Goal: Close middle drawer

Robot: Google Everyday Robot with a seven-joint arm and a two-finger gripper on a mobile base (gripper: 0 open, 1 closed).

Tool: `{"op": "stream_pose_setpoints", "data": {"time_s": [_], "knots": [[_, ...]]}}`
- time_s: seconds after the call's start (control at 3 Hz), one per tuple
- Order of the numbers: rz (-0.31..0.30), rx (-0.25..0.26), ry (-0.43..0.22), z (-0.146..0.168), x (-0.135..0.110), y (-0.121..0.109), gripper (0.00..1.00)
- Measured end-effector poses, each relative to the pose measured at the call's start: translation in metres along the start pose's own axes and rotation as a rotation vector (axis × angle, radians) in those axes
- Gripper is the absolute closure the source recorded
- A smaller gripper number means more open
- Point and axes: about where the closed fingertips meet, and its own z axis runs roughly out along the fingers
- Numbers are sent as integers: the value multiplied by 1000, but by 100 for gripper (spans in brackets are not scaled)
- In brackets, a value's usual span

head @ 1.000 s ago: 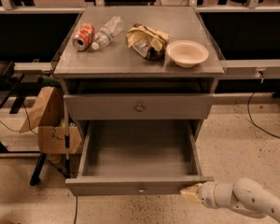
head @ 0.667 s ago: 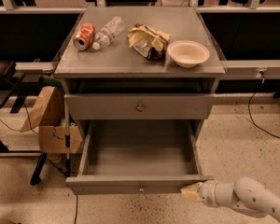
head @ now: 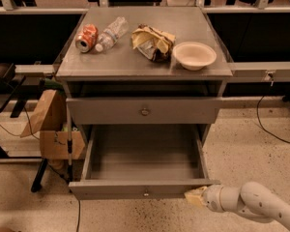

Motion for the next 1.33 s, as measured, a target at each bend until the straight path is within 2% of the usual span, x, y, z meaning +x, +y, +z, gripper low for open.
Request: {"op": "stream_pose_setpoints", "data": {"time_s": [1.33], "knots": [[5,18,-31,-2,-16,-13,100]]}}
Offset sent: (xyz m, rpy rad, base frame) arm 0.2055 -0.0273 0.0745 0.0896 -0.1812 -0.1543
